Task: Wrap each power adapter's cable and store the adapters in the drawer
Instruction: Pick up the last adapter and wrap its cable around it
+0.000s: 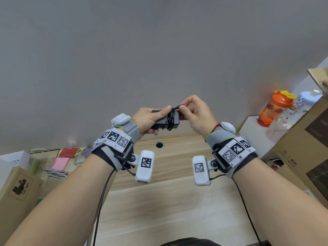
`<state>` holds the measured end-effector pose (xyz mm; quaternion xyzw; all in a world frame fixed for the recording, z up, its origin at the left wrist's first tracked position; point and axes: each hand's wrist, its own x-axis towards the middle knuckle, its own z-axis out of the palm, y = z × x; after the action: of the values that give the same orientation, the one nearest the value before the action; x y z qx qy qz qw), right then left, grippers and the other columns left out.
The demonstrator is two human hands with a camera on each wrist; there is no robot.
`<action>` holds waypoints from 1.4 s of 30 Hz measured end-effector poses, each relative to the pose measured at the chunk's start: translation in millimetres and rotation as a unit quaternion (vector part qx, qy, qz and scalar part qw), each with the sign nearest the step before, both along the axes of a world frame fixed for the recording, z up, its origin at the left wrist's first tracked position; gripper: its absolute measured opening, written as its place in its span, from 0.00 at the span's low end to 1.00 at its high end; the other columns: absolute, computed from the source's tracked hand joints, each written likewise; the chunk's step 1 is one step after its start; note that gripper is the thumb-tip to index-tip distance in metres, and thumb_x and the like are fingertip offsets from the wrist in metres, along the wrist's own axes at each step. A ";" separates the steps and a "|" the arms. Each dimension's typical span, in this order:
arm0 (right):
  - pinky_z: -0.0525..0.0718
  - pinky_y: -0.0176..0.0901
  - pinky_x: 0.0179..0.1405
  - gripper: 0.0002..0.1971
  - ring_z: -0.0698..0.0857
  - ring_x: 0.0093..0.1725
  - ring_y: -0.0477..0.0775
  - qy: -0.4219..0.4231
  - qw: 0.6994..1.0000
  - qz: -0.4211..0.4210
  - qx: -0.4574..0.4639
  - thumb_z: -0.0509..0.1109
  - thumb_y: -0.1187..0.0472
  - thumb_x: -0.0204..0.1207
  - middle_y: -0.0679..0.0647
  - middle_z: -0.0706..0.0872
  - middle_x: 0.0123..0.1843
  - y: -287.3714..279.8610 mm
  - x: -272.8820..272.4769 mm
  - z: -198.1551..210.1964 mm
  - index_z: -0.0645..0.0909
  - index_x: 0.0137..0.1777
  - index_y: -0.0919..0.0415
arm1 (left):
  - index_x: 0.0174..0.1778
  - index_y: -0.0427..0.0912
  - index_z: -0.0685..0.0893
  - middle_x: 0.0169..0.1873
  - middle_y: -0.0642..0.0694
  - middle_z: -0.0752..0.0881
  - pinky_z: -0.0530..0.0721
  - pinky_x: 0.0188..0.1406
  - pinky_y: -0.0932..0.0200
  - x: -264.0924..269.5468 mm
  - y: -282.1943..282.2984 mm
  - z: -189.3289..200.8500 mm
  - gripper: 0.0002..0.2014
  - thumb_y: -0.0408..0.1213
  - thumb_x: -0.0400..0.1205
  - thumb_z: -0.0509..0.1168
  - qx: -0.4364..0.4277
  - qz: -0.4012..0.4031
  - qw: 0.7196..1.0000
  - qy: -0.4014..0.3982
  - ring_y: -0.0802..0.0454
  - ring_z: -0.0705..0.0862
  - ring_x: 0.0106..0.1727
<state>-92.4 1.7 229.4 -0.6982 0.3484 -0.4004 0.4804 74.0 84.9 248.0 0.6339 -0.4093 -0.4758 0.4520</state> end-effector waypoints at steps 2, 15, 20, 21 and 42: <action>0.91 0.50 0.44 0.06 0.92 0.40 0.54 -0.001 1.000 -0.022 0.011 0.65 0.68 0.84 0.54 0.91 0.38 -0.6 -0.1 -1.4 0.73 0.47 0.57 | 0.50 0.41 0.92 0.36 0.43 0.89 0.69 0.15 0.67 -2.7 1.7 -1.3 0.27 0.62 0.70 0.72 -0.001 -0.025 0.999 -0.020 0.50 0.75 0.18; 0.87 0.43 0.34 0.12 0.88 0.32 0.50 0.027 0.998 -0.046 0.026 0.74 0.66 0.78 0.63 0.87 0.36 -1.8 -7.0 0.5 0.72 0.42 0.55 | 0.50 0.32 0.89 0.36 0.38 0.88 0.79 0.24 0.66 -10.1 -1.3 -12.7 0.19 0.43 0.72 0.79 -0.003 -0.049 0.992 -0.112 0.54 0.81 0.21; 0.85 0.42 0.32 0.11 0.87 0.35 0.57 0.052 0.992 -0.100 0.059 0.74 0.63 0.78 0.65 0.88 0.39 -2.0 -15.7 -8.1 0.73 0.42 0.55 | 0.48 0.32 0.90 0.29 0.43 0.86 0.76 0.26 0.59 -24.6 -3.7 -17.5 0.18 0.42 0.71 0.81 0.006 -0.071 0.991 -0.114 0.54 0.79 0.20; 0.85 0.43 0.32 0.11 0.87 0.36 0.58 0.054 0.990 -0.107 0.068 0.75 0.63 0.78 0.64 0.88 0.39 -2.9 -17.4 -9.1 0.73 0.42 0.55 | 0.47 0.33 0.90 0.29 0.42 0.86 0.75 0.28 0.57 -26.4 -4.8 -18.9 0.18 0.43 0.70 0.81 0.008 -0.074 0.991 -0.111 0.53 0.79 0.20; 0.89 0.41 0.45 0.18 0.89 0.38 0.45 0.064 0.943 -0.204 0.255 0.64 0.49 0.86 0.55 0.91 0.42 51.9 -190.1 -98.0 0.89 0.49 0.61 | 0.63 0.34 0.83 0.43 0.39 0.89 0.86 0.40 0.63 -182.1 -9.6 -118.8 0.25 0.26 0.70 0.79 0.108 -0.217 0.969 0.045 0.52 0.87 0.33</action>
<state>-282.5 53.7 131.4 -0.4907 0.6037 -0.3420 0.5270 -108.2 75.3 129.2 0.5528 -0.4629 -0.6316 0.2849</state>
